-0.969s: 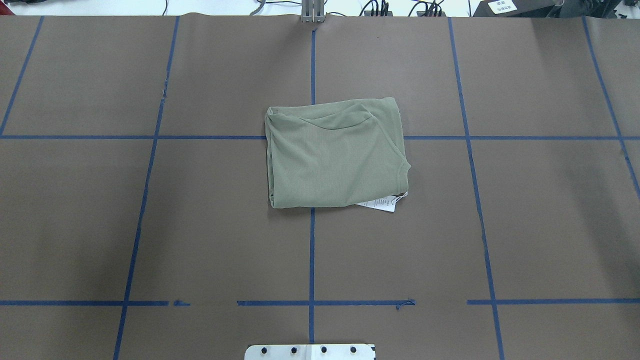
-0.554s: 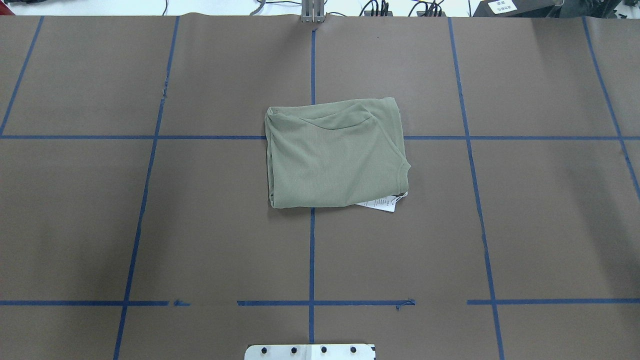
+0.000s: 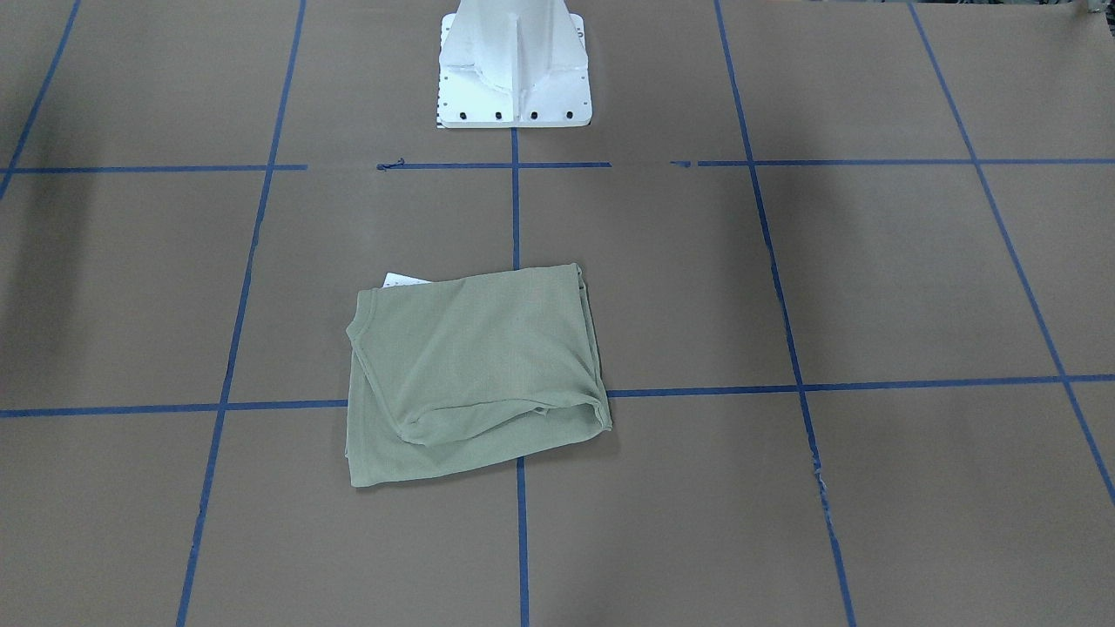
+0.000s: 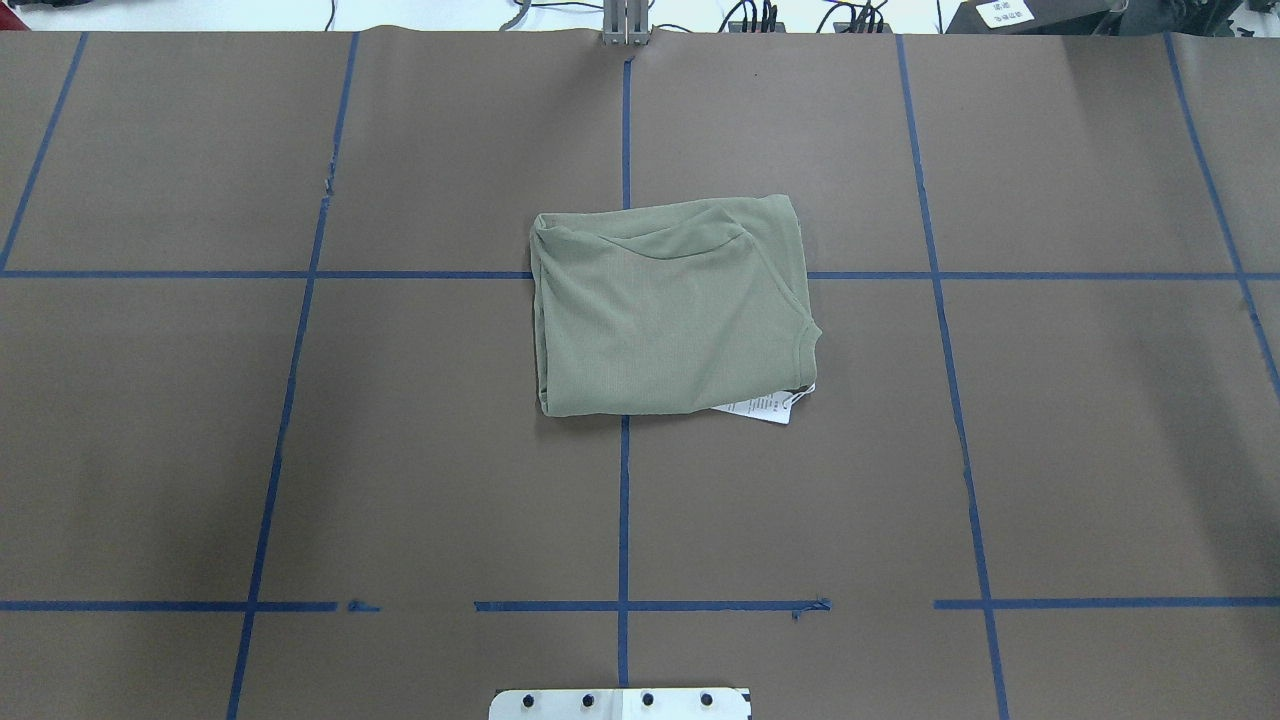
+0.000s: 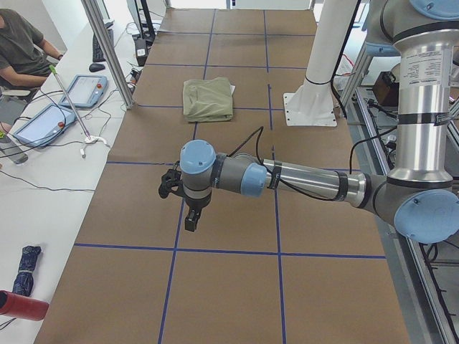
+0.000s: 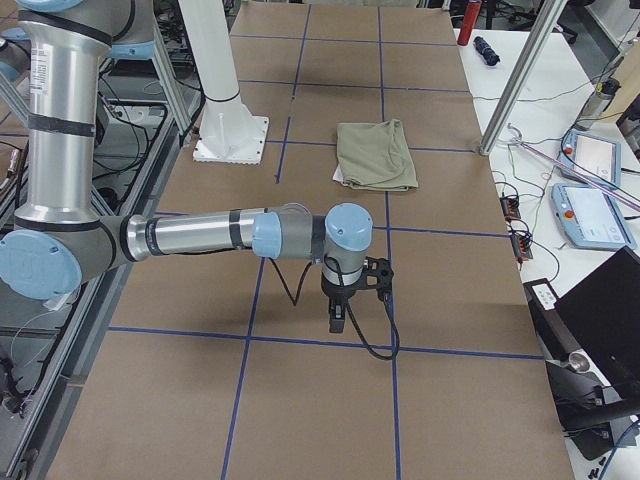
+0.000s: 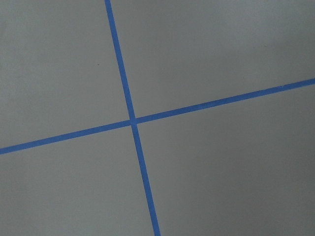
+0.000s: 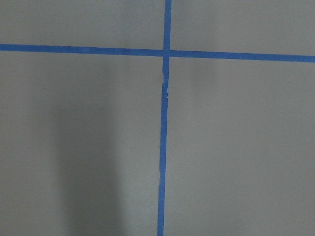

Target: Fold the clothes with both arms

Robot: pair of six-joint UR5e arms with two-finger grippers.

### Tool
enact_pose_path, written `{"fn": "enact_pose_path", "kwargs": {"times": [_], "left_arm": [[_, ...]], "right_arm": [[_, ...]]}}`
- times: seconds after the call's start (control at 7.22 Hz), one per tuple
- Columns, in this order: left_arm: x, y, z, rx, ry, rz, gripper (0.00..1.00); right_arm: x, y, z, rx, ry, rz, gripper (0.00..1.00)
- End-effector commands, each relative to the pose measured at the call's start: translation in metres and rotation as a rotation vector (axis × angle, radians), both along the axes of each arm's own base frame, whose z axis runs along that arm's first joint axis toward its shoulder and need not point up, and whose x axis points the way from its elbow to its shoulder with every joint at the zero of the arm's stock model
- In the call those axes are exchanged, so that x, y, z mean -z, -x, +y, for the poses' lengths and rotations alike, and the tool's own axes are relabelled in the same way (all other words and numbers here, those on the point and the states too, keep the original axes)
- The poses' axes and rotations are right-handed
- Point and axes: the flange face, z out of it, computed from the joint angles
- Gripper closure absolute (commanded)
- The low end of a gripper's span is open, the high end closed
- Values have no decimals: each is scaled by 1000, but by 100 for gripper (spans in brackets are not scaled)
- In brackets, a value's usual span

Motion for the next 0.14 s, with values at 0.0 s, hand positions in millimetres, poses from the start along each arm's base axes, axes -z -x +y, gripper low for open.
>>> {"fn": "enact_pose_path", "kwargs": {"times": [0.0], "left_arm": [[2,-1,-1,-2,-3,0,0]], "right_arm": [[0,0,0,1,0,-1,0]]}}
